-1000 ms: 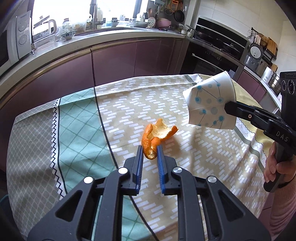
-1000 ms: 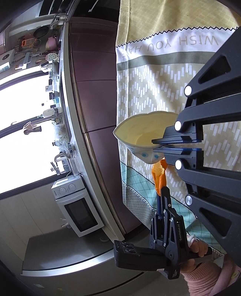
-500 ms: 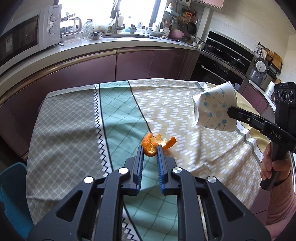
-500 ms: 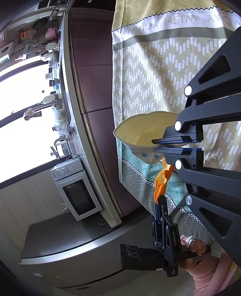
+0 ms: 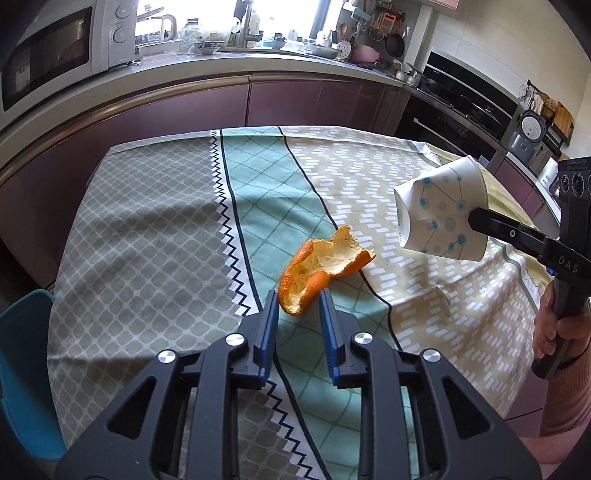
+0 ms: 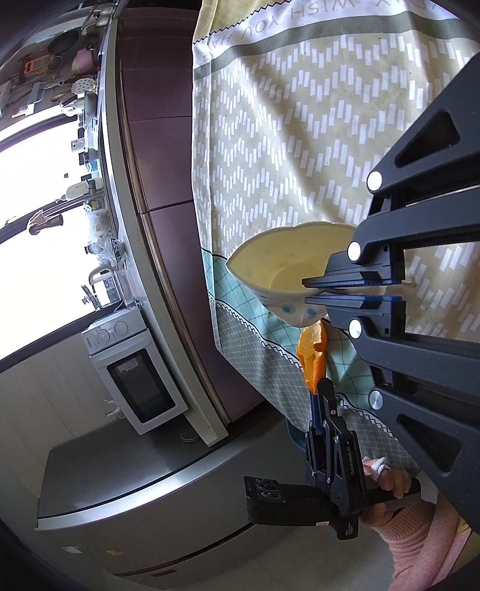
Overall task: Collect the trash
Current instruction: 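Grasp the orange peel with the left gripper while the right gripper grasps the white paper cup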
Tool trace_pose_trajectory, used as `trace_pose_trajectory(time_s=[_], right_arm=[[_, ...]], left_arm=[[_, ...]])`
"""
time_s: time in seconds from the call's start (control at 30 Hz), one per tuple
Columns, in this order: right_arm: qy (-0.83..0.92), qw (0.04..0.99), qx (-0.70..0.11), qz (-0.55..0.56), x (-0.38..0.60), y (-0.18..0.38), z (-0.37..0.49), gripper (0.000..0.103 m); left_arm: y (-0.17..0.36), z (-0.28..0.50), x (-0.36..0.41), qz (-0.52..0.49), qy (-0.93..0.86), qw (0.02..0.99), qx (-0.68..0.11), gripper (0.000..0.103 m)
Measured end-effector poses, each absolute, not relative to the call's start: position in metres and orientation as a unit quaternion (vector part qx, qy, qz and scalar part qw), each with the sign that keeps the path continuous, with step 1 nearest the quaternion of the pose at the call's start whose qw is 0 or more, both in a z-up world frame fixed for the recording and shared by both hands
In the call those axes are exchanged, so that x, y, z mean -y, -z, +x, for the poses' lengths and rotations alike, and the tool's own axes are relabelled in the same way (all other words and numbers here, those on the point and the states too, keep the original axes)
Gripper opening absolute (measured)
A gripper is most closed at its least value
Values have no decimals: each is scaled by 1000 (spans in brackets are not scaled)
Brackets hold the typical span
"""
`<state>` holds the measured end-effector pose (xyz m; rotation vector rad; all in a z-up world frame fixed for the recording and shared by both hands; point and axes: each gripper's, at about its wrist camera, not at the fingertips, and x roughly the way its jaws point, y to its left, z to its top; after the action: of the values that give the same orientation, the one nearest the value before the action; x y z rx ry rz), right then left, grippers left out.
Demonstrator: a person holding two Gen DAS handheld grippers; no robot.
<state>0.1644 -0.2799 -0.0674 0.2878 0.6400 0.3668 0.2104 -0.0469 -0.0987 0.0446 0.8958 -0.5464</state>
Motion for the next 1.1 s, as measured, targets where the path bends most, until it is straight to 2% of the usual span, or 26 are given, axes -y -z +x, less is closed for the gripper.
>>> trace_pose_trajectory(time_s=[0.13, 0.57, 1.1], right_arm=[[-177, 922, -315, 142, 279, 69, 165, 3], [-180, 919, -316, 151, 278, 72, 164, 3], [-202, 919, -304, 147, 256, 59, 161, 3]], left_arm=[[100, 214, 56, 33, 258, 866, -426, 32], [103, 208, 71, 58, 254, 867, -426, 19], [68, 178, 32, 23, 242, 890, -386, 16]])
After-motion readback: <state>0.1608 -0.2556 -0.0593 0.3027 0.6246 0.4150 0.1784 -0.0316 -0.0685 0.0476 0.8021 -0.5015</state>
